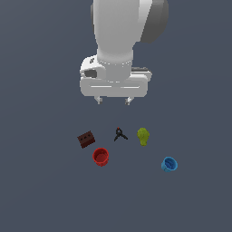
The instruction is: Pick up a designated object from a clutter of objects.
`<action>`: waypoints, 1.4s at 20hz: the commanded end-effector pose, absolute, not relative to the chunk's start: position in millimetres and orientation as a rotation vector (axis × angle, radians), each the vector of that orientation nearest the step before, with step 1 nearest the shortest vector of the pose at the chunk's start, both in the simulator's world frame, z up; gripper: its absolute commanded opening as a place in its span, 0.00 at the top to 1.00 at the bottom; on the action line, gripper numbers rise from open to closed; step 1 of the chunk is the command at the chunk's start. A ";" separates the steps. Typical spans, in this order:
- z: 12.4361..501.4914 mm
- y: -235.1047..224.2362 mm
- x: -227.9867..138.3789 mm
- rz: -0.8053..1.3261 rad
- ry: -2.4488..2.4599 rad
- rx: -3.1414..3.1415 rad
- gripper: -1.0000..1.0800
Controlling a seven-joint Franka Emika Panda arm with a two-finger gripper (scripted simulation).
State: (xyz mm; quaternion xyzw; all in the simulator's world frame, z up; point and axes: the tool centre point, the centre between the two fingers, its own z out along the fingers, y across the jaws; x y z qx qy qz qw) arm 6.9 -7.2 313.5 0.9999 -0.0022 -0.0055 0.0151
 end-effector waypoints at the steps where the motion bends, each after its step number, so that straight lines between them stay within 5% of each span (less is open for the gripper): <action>1: 313.5 -7.2 6.9 -0.017 -0.007 3.111 0.04; 15: 324.7 -6.6 8.6 0.018 -0.008 3.131 0.04; 28: 251.1 0.2 12.5 0.013 0.066 3.131 0.04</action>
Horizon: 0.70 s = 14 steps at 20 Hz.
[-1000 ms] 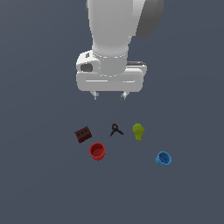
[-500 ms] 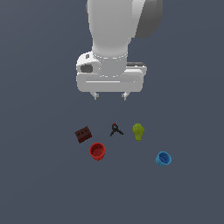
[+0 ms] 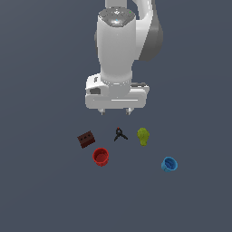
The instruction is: Pick up a designated object from a clutter of objects.
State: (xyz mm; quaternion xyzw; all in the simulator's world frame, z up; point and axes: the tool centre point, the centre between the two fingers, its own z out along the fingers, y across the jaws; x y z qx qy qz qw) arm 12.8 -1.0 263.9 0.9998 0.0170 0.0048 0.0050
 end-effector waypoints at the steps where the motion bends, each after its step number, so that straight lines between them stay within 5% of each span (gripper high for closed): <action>1: 241.8 1.1 12.1 0.013 0.076 3.131 0.04; 14: 115.9 14.6 -13.4 0.004 0.213 3.130 0.04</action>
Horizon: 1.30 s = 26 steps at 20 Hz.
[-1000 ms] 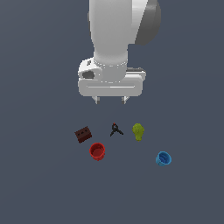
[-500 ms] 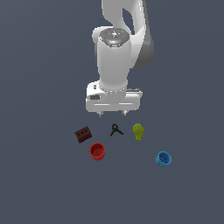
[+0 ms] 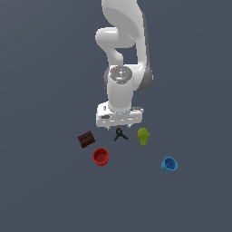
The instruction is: Pick up a designated object from a clutter of objects.
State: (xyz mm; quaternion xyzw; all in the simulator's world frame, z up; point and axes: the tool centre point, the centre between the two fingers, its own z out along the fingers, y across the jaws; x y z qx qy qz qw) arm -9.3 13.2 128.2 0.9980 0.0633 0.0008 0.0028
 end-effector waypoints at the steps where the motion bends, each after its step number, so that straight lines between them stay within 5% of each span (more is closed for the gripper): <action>1: 108.9 15.4 -16.1 0.003 0.222 3.130 0.04; 26: 38.3 20.6 -37.9 -0.001 0.277 3.129 0.04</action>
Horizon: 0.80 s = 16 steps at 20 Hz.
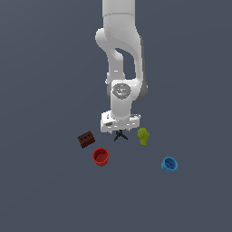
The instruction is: Pick up a designated object from a clutter of objects.
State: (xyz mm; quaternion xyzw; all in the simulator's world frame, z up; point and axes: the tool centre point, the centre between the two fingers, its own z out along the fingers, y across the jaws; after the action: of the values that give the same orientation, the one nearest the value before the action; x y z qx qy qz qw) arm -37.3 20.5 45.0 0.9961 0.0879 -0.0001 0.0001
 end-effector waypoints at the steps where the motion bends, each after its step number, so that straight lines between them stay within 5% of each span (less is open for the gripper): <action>1: 33.4 20.6 -38.0 -0.001 0.277 3.129 0.04; 10: 13.5 20.7 -37.7 0.000 0.278 3.129 0.04; 11: 13.5 20.7 -37.7 0.000 0.278 3.129 1.00; 16: 13.5 20.7 -37.7 0.000 0.278 3.129 1.00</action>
State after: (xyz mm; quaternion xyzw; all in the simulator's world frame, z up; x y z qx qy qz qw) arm -37.9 20.5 13.9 0.9961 0.0882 -0.0001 0.0001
